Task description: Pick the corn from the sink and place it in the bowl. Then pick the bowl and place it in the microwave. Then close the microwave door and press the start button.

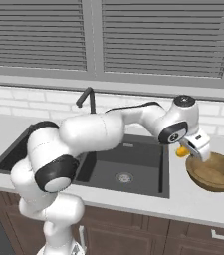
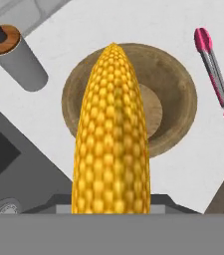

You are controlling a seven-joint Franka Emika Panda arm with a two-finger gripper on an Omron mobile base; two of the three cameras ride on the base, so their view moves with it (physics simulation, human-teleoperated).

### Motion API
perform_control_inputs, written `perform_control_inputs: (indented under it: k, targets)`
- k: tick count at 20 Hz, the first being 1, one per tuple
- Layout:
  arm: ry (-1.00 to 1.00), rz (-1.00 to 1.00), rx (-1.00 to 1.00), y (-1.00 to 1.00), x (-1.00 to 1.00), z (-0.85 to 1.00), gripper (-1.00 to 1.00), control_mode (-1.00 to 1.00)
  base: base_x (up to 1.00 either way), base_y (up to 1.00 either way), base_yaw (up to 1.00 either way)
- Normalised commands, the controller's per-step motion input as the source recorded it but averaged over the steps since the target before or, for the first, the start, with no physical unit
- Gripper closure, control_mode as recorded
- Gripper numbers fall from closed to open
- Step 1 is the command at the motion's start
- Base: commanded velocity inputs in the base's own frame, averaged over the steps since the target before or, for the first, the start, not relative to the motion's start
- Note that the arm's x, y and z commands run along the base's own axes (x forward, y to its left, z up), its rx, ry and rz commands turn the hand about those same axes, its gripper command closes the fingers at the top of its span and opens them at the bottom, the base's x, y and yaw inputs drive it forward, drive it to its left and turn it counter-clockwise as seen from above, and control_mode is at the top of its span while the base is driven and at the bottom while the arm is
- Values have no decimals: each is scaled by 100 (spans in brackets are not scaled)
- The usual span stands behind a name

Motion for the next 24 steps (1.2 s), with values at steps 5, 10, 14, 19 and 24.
perform_control_inputs:
  k: [5,10,14,19,24]
  targets:
    - [5,0,12,-56,34,-32,100,-100,0,0,0]
    - [11,0,4,-37,31,-33,100,-100,0,0,0]
    - [11,-1,0,-16,11,-24,100,-100,0,0,0]
    - [4,-1,0,-6,5,-31,100,-100,0,0,0]
    - [0,-3,0,4,8,-49,100,-100,0,0,0]
